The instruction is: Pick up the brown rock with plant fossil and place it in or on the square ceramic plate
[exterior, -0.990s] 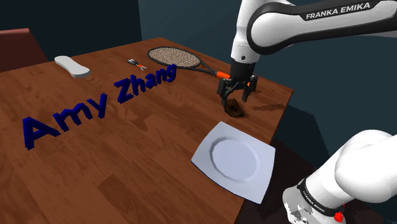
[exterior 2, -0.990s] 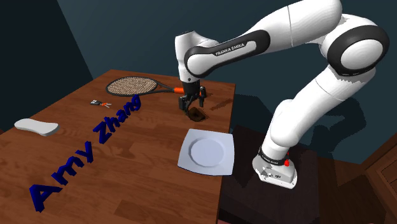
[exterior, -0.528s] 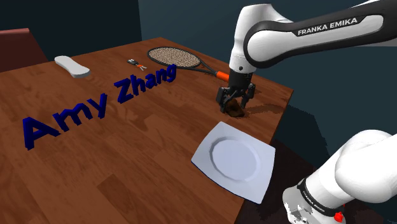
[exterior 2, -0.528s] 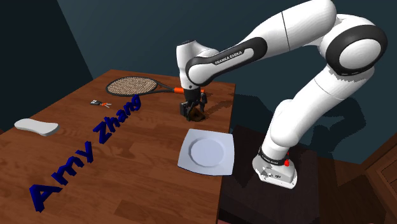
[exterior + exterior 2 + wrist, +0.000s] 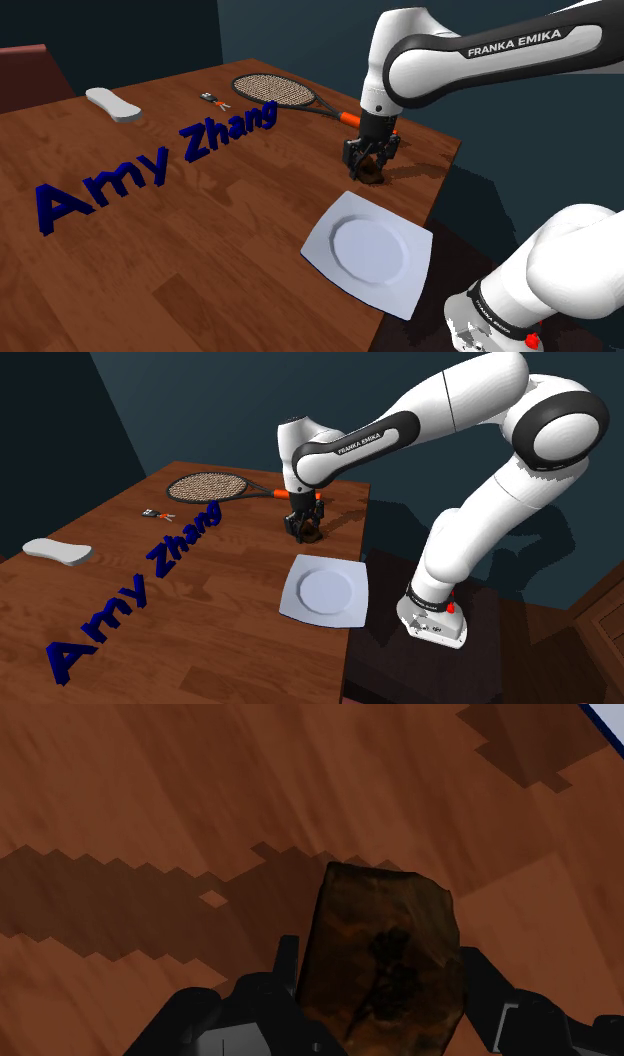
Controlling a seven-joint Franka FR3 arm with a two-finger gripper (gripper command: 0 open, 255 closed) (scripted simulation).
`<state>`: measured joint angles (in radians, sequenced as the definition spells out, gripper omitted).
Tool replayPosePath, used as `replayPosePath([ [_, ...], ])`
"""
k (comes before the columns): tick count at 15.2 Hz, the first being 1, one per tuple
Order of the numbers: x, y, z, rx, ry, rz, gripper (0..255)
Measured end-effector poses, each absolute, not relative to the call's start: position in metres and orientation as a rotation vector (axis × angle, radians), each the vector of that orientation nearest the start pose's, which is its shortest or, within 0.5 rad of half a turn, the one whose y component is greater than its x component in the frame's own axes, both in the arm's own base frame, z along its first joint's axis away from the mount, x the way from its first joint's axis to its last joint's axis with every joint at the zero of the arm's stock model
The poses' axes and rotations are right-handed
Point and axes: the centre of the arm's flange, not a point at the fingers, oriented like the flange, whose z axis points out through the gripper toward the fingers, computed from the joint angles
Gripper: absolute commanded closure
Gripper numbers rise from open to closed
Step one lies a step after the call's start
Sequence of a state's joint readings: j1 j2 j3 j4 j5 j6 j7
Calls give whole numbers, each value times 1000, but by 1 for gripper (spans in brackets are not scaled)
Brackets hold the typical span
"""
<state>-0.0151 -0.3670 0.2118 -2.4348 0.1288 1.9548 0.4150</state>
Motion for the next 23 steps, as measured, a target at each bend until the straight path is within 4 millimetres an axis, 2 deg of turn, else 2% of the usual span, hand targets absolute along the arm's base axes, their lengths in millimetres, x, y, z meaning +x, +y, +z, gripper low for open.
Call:
replayPosePath([
  [9, 407, 92, 430, -3098, 455, 196, 255],
  [23, 407, 91, 501, -3098, 456, 196, 255],
])
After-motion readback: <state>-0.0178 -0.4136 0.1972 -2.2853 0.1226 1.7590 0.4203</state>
